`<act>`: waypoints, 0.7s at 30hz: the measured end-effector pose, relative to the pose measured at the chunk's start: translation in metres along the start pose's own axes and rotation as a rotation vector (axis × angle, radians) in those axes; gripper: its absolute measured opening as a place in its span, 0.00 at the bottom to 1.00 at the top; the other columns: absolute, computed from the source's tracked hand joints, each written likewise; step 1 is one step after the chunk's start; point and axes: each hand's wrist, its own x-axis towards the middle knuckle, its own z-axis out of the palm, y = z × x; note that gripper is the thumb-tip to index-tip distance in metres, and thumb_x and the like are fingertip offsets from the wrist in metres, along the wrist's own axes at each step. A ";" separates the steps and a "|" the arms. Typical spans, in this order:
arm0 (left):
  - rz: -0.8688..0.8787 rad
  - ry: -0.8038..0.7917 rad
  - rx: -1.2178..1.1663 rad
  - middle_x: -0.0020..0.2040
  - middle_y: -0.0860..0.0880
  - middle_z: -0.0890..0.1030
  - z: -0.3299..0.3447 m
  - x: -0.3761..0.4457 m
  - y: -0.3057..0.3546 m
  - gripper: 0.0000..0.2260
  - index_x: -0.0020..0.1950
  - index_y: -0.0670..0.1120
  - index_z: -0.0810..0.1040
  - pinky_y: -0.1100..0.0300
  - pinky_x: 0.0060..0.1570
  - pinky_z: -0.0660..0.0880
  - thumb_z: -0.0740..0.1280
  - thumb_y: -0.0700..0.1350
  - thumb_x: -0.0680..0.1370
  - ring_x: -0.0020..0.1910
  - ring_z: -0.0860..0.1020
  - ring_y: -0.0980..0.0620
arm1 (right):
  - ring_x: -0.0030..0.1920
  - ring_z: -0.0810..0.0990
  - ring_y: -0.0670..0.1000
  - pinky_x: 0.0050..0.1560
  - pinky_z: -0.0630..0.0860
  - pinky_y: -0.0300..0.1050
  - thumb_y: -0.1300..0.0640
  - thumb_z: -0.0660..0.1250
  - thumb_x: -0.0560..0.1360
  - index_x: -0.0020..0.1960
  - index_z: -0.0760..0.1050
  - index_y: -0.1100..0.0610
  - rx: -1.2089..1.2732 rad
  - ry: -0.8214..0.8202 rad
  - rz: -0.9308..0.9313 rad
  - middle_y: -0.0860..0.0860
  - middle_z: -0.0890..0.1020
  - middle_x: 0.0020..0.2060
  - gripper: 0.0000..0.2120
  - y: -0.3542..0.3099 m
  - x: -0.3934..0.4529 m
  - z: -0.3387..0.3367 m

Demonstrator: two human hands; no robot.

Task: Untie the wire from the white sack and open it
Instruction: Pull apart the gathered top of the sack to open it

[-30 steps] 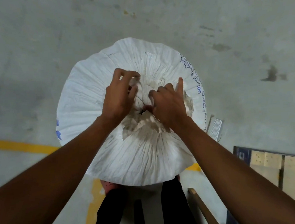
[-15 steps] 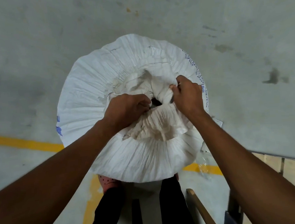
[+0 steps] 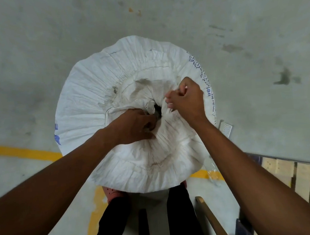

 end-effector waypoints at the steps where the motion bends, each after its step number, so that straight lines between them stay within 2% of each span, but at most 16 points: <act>1: -0.014 0.001 -0.002 0.42 0.56 0.76 0.000 -0.002 0.002 0.15 0.47 0.56 0.74 0.58 0.44 0.73 0.76 0.61 0.74 0.43 0.78 0.52 | 0.48 0.89 0.54 0.42 0.86 0.58 0.69 0.66 0.76 0.38 0.63 0.55 0.026 -0.087 -0.050 0.59 0.87 0.42 0.16 0.002 -0.003 0.001; 3: -0.038 -0.022 -0.058 0.39 0.59 0.76 -0.004 -0.005 0.007 0.16 0.47 0.58 0.71 0.66 0.40 0.69 0.78 0.60 0.72 0.37 0.76 0.58 | 0.56 0.87 0.45 0.46 0.84 0.45 0.67 0.67 0.78 0.39 0.66 0.57 -0.148 -0.290 -0.187 0.55 0.88 0.46 0.14 0.009 -0.007 0.001; 4: -0.045 -0.041 -0.097 0.37 0.60 0.76 -0.007 -0.005 0.010 0.17 0.47 0.58 0.72 0.70 0.37 0.67 0.79 0.59 0.72 0.35 0.75 0.62 | 0.58 0.86 0.43 0.49 0.82 0.43 0.64 0.68 0.80 0.42 0.68 0.57 -0.305 -0.399 -0.268 0.52 0.88 0.48 0.11 0.015 -0.007 -0.001; 6: -0.058 -0.069 -0.162 0.35 0.59 0.77 -0.013 -0.007 0.013 0.16 0.48 0.58 0.75 0.71 0.36 0.69 0.80 0.59 0.71 0.33 0.76 0.62 | 0.58 0.82 0.50 0.60 0.76 0.53 0.57 0.64 0.83 0.53 0.74 0.52 -0.729 -0.552 -0.426 0.50 0.85 0.49 0.01 0.025 -0.005 -0.008; 8: -0.072 -0.046 -0.200 0.33 0.59 0.77 -0.019 -0.010 0.012 0.17 0.51 0.56 0.78 0.72 0.37 0.71 0.80 0.61 0.70 0.34 0.78 0.62 | 0.53 0.77 0.57 0.58 0.70 0.54 0.49 0.56 0.86 0.66 0.73 0.45 -1.080 -0.608 -0.505 0.51 0.78 0.47 0.12 0.032 -0.002 -0.018; 10: -0.087 -0.002 -0.202 0.33 0.61 0.77 -0.025 -0.011 0.011 0.20 0.56 0.56 0.80 0.73 0.38 0.72 0.76 0.65 0.72 0.37 0.79 0.66 | 0.48 0.70 0.57 0.50 0.66 0.51 0.43 0.51 0.86 0.73 0.68 0.38 -1.188 -0.598 -0.451 0.52 0.70 0.46 0.18 0.027 -0.004 -0.027; 11: -0.076 0.021 -0.183 0.35 0.61 0.79 -0.028 -0.012 0.010 0.20 0.61 0.56 0.81 0.73 0.37 0.72 0.73 0.66 0.75 0.36 0.79 0.66 | 0.47 0.69 0.57 0.48 0.64 0.49 0.41 0.51 0.87 0.75 0.66 0.36 -1.201 -0.588 -0.443 0.53 0.69 0.46 0.19 0.023 -0.005 -0.031; 13: -0.062 0.057 -0.122 0.46 0.58 0.86 -0.033 -0.012 0.009 0.23 0.72 0.56 0.78 0.73 0.40 0.71 0.65 0.65 0.81 0.39 0.81 0.64 | 0.48 0.74 0.59 0.47 0.61 0.47 0.39 0.52 0.86 0.78 0.64 0.36 -1.236 -0.571 -0.468 0.55 0.75 0.47 0.21 0.016 -0.010 -0.038; 15: -0.092 0.061 -0.059 0.61 0.53 0.86 -0.036 -0.012 0.005 0.26 0.80 0.55 0.71 0.65 0.48 0.74 0.63 0.62 0.83 0.50 0.84 0.56 | 0.50 0.79 0.58 0.47 0.60 0.45 0.36 0.53 0.85 0.81 0.62 0.40 -1.267 -0.586 -0.480 0.51 0.76 0.39 0.26 0.008 -0.012 -0.042; 16: -0.106 0.053 -0.029 0.67 0.51 0.84 -0.037 -0.013 0.005 0.27 0.82 0.54 0.68 0.62 0.52 0.75 0.62 0.61 0.84 0.55 0.85 0.52 | 0.50 0.81 0.57 0.47 0.61 0.45 0.33 0.54 0.83 0.82 0.59 0.42 -1.290 -0.597 -0.471 0.48 0.71 0.34 0.30 0.006 -0.011 -0.042; 18: -0.130 0.038 0.021 0.75 0.49 0.79 -0.036 -0.015 0.003 0.29 0.85 0.54 0.62 0.55 0.60 0.77 0.60 0.59 0.85 0.63 0.83 0.47 | 0.47 0.83 0.56 0.43 0.64 0.46 0.27 0.54 0.79 0.84 0.52 0.43 -1.346 -0.626 -0.422 0.45 0.65 0.31 0.39 0.004 -0.009 -0.043; 21: -0.191 0.069 0.113 0.84 0.46 0.64 -0.037 -0.022 0.001 0.30 0.87 0.53 0.54 0.48 0.72 0.72 0.57 0.57 0.86 0.74 0.75 0.40 | 0.41 0.78 0.54 0.37 0.65 0.47 0.22 0.54 0.75 0.85 0.45 0.44 -1.373 -0.610 -0.336 0.46 0.66 0.32 0.47 0.005 -0.006 -0.046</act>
